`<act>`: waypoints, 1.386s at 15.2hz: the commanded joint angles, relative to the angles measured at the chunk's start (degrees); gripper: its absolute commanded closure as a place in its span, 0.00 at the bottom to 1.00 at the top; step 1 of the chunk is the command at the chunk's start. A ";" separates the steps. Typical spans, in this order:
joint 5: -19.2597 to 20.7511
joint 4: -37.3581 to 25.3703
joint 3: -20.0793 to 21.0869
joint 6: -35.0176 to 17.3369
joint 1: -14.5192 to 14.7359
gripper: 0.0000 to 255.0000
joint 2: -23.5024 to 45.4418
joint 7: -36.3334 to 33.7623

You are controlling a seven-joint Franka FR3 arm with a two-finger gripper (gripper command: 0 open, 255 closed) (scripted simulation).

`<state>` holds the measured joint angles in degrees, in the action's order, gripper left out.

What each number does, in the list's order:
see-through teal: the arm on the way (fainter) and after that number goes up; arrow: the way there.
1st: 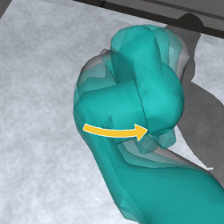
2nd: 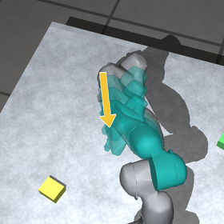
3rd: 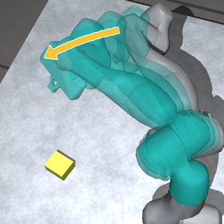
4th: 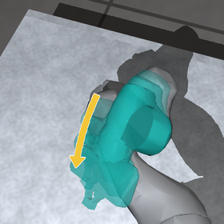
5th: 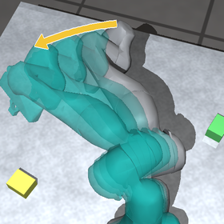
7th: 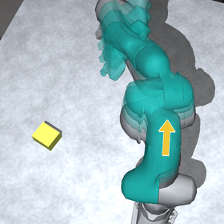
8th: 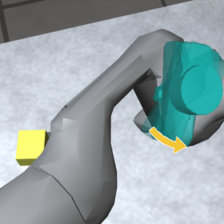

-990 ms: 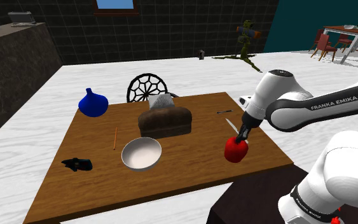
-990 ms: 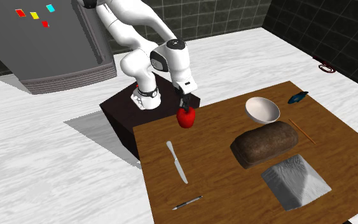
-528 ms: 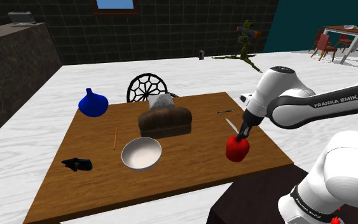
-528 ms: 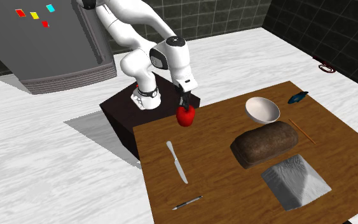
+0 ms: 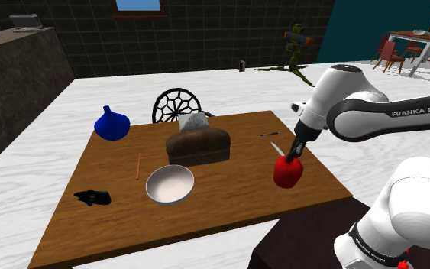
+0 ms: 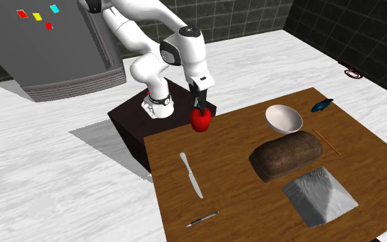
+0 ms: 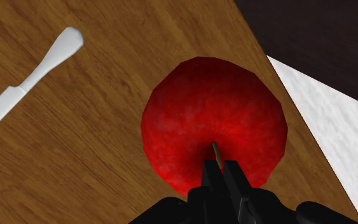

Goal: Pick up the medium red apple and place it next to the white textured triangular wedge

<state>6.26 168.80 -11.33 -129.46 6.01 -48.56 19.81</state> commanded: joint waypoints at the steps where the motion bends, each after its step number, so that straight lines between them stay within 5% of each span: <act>1: -0.22 -1.16 0.30 2.04 0.12 1.00 -0.87 -0.15; 21: -1.94 -14.90 2.32 19.36 1.05 1.00 -4.52 -0.81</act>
<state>4.44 154.84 -9.14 -111.06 6.99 -53.06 19.06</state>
